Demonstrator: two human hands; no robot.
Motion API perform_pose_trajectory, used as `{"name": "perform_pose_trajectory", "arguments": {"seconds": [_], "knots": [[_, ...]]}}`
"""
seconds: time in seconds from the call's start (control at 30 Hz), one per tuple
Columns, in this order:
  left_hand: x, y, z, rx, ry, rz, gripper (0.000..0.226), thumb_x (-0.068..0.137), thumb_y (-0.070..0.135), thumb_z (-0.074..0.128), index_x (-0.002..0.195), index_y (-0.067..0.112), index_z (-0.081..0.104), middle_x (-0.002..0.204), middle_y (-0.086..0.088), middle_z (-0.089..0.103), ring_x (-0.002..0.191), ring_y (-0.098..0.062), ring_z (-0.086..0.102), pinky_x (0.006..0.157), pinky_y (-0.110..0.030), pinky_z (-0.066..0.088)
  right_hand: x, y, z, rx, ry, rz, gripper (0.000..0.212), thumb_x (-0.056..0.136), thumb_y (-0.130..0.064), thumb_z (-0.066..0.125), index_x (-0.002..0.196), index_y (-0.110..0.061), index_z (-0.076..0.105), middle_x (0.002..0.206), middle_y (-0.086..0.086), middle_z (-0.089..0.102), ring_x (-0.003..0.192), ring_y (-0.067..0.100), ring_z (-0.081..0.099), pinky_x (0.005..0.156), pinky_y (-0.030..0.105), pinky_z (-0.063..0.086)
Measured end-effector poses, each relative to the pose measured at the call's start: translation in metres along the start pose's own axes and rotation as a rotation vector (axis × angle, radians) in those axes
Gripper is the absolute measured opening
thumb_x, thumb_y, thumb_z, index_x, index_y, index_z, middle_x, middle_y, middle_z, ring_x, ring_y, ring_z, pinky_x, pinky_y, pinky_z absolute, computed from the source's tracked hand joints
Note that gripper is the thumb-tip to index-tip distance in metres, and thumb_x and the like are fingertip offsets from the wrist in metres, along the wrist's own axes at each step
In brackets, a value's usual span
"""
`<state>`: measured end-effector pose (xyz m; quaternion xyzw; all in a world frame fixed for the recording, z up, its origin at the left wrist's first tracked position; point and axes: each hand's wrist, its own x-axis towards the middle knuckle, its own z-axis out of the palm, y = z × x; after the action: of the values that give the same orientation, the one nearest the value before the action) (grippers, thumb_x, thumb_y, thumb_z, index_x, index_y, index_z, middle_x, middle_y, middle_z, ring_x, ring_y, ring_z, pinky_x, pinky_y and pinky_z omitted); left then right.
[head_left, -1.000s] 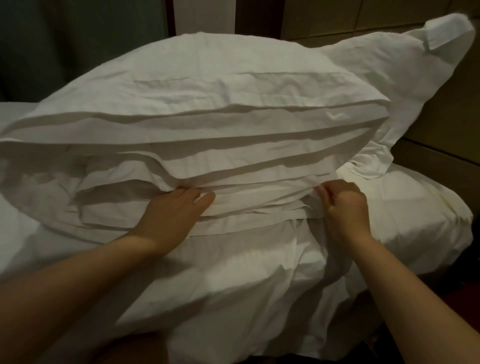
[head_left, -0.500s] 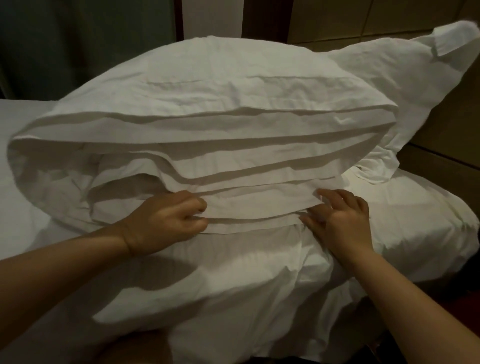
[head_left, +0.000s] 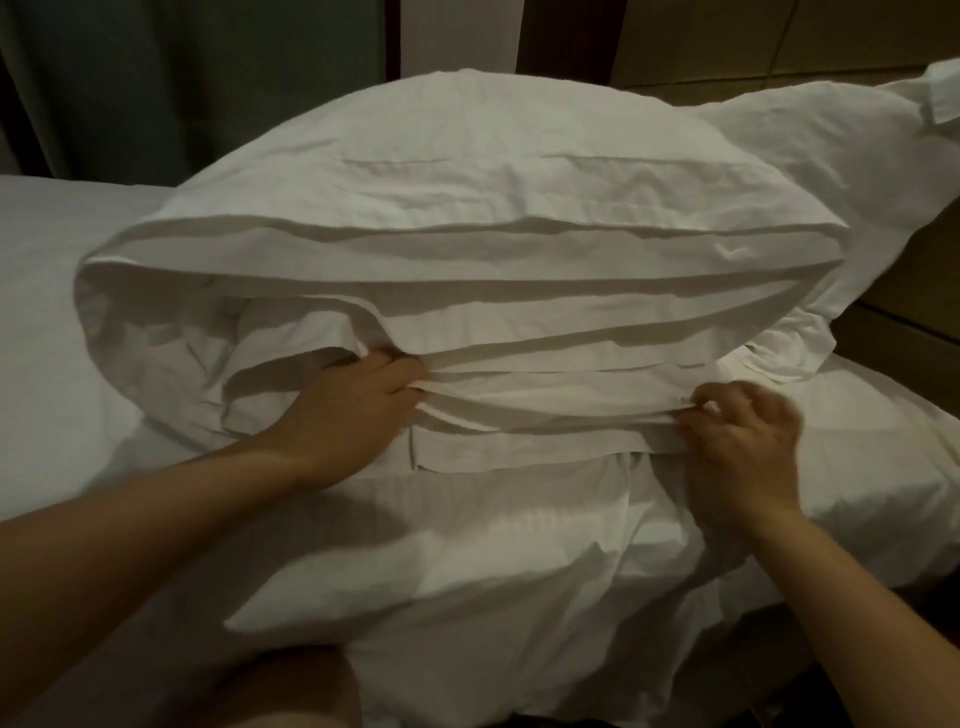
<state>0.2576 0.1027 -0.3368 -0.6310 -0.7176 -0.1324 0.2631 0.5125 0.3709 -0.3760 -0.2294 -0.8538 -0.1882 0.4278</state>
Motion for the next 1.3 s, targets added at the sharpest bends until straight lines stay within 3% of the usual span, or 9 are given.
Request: {"name": "perform_pose_trajectory", "arguments": {"seconds": [0.07, 0.2, 0.37, 0.57, 0.7, 0.83, 0.93, 1.07, 1.3], "knots": [[-0.001, -0.004, -0.012, -0.031, 0.080, -0.010, 0.033, 0.090, 0.014, 0.038, 0.093, 0.015, 0.071, 0.093, 0.004, 0.063, 0.083, -0.013, 0.052, 0.070, -0.036, 0.051, 0.002, 0.010, 0.001, 0.046, 0.032, 0.092, 0.036, 0.086, -0.031, 0.044, 0.077, -0.010, 0.072, 0.095, 0.013, 0.065, 0.100, 0.032, 0.044, 0.092, 0.034, 0.024], [-0.016, -0.012, -0.014, -0.033, -0.087, -0.050, 0.036, 0.078, 0.023, 0.038, 0.080, 0.013, 0.073, 0.090, -0.009, 0.066, 0.084, -0.017, 0.051, 0.056, -0.030, 0.049, -0.023, 0.004, 0.009, 0.007, -0.107, 0.146, 0.042, 0.083, -0.037, 0.044, 0.079, -0.010, 0.076, 0.104, 0.016, 0.066, 0.102, 0.043, 0.052, 0.088, 0.053, 0.039], [-0.008, -0.007, 0.009, -0.043, -0.043, -0.090, 0.031, 0.095, 0.041, 0.040, 0.115, 0.026, 0.059, 0.124, 0.007, 0.049, 0.102, -0.012, 0.048, 0.078, -0.025, 0.037, -0.006, -0.024, -0.017, 0.184, -0.163, -0.044, 0.037, 0.084, -0.042, 0.044, 0.093, -0.022, 0.074, 0.123, 0.011, 0.059, 0.112, 0.034, 0.044, 0.094, 0.043, 0.029], [0.004, -0.009, -0.002, 0.052, 0.014, -0.029, 0.051, 0.090, 0.058, 0.015, 0.112, 0.034, 0.054, 0.104, 0.012, 0.051, 0.087, -0.011, 0.047, 0.074, -0.027, 0.033, 0.005, -0.042, 0.005, 0.066, -0.211, -0.004, 0.039, 0.091, -0.041, 0.039, 0.105, -0.026, 0.072, 0.122, 0.005, 0.061, 0.110, 0.028, 0.046, 0.096, 0.036, 0.024], [-0.002, -0.010, -0.008, 0.055, -0.095, 0.076, 0.037, 0.092, 0.047, 0.023, 0.092, 0.030, 0.056, 0.099, 0.005, 0.057, 0.083, -0.008, 0.048, 0.070, -0.031, 0.046, 0.019, -0.035, 0.009, 0.063, -0.029, -0.001, 0.034, 0.081, -0.031, 0.045, 0.083, -0.011, 0.073, 0.097, 0.014, 0.066, 0.096, 0.029, 0.043, 0.085, 0.038, 0.027], [-0.010, -0.015, -0.013, 0.066, 0.113, 0.162, 0.043, 0.095, 0.030, 0.037, 0.087, 0.003, 0.069, 0.111, -0.008, 0.051, 0.097, -0.024, 0.044, 0.063, -0.038, 0.054, 0.035, -0.004, -0.008, -0.022, 0.160, 0.028, 0.025, 0.089, -0.020, 0.053, 0.080, -0.004, 0.071, 0.095, 0.018, 0.065, 0.089, 0.038, 0.053, 0.078, 0.042, 0.033], [-0.006, -0.013, -0.013, 0.045, 0.187, 0.177, 0.058, 0.102, 0.033, 0.027, 0.085, 0.000, 0.071, 0.101, -0.016, 0.064, 0.095, -0.026, 0.045, 0.067, -0.037, 0.050, 0.022, -0.012, -0.012, 0.029, 0.044, -0.171, 0.032, 0.088, -0.032, 0.050, 0.089, -0.011, 0.073, 0.108, 0.018, 0.065, 0.101, 0.039, 0.050, 0.085, 0.046, 0.034], [0.013, -0.011, -0.024, -0.002, 0.268, 0.002, 0.037, 0.089, 0.024, 0.045, 0.084, -0.002, 0.070, 0.095, -0.018, 0.065, 0.090, -0.023, 0.045, 0.073, -0.032, 0.036, 0.014, -0.034, 0.007, 0.014, -0.105, -0.165, 0.042, 0.082, -0.046, 0.047, 0.109, -0.020, 0.066, 0.122, 0.011, 0.059, 0.114, 0.032, 0.039, 0.097, 0.045, 0.024], [0.014, -0.009, -0.041, 0.019, 0.203, -0.031, 0.034, 0.089, 0.027, 0.043, 0.091, 0.006, 0.069, 0.092, -0.012, 0.067, 0.076, -0.028, 0.061, 0.061, -0.031, 0.049, 0.034, -0.036, 0.013, 0.031, -0.089, -0.195, 0.038, 0.086, -0.038, 0.043, 0.088, -0.017, 0.073, 0.108, 0.007, 0.065, 0.108, 0.029, 0.043, 0.095, 0.040, 0.023]]}}
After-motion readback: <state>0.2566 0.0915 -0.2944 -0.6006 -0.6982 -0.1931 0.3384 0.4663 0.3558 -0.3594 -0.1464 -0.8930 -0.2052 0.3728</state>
